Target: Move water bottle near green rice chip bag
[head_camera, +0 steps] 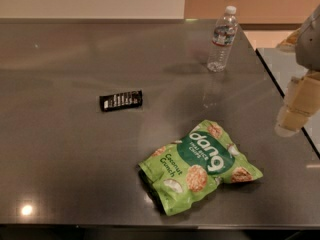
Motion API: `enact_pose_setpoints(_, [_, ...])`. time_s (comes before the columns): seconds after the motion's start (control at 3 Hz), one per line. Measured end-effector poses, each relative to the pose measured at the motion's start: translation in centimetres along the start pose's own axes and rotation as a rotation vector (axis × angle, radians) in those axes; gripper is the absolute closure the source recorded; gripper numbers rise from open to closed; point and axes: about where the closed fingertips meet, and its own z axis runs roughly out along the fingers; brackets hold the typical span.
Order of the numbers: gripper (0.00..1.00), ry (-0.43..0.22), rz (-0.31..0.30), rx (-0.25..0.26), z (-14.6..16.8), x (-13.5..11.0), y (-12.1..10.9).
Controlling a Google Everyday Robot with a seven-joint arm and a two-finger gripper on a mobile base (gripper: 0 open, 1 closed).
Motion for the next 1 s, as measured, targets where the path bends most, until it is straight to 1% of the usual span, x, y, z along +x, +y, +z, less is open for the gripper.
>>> enact_pose_setpoints(0.33, [0.0,0.0,0.0,0.0,0.0,0.0,0.0])
enact_pose_setpoints(0.67, [0.0,-0.035,0.016,0.011,0.3,-0.7,-1.5])
enact_pose_setpoints(1.0, [0.0,-0.091,0.052,0.024,1.5,-1.1,-4.4])
